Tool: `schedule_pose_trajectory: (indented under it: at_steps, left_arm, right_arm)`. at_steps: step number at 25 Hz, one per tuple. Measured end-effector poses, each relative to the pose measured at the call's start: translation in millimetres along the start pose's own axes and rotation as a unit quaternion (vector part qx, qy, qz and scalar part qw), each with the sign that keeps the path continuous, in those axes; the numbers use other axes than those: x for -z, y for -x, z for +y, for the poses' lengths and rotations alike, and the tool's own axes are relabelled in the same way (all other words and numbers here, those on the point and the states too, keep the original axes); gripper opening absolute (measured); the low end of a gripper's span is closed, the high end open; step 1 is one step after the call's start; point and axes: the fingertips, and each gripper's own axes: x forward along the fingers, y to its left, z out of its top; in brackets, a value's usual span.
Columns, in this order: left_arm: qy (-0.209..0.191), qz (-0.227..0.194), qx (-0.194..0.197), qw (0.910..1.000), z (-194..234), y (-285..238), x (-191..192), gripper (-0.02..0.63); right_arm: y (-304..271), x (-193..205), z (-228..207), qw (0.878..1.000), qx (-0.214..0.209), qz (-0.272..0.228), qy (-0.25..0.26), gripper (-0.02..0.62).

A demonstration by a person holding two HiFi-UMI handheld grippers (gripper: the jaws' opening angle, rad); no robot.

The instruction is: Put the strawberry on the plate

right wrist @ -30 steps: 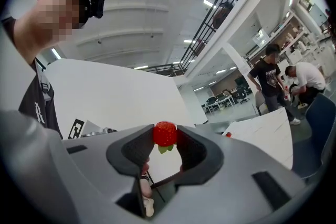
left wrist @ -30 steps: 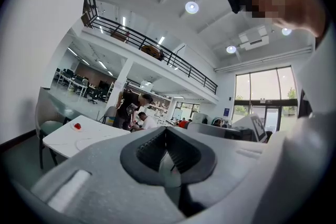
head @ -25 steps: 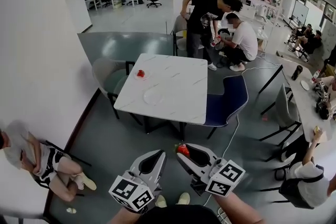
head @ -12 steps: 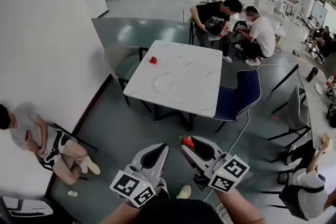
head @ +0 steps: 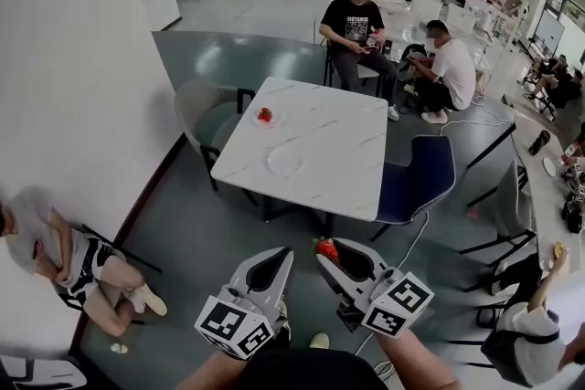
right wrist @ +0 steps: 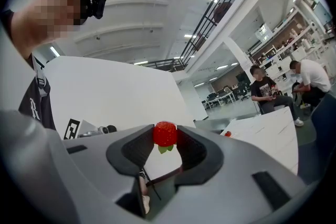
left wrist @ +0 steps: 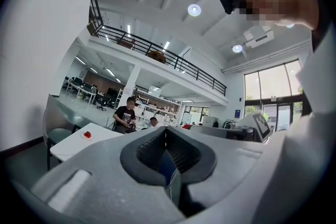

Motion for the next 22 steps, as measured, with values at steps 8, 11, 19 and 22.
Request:
schedule_pose_trajectory:
  at_steps: [8,11,19,22]
  left_arm:
    - [-0.024,-0.010,0.015,0.9995,89,-32,-27,0.011]
    - [-0.023,-0.006,0.023,0.9994,118,-42,-33,0.011]
    - [-0.016,0.004,0.030,0.9994,171,-68,-28,0.010]
    - [-0.013,0.004,0.027,0.9995,189,-81,-25,0.010]
  right_arm:
    - [-90,-9,-30,0.999,0.030,0.002,0.018,0.138]
    - [-117,-8,-41,0.999,0.044,0.003,0.017,0.138]
    - [-164,-2,-76,0.997,0.068,0.017,0.020,0.138]
    - [-180,1,-95,0.996,0.076,0.027,0.028,0.138]
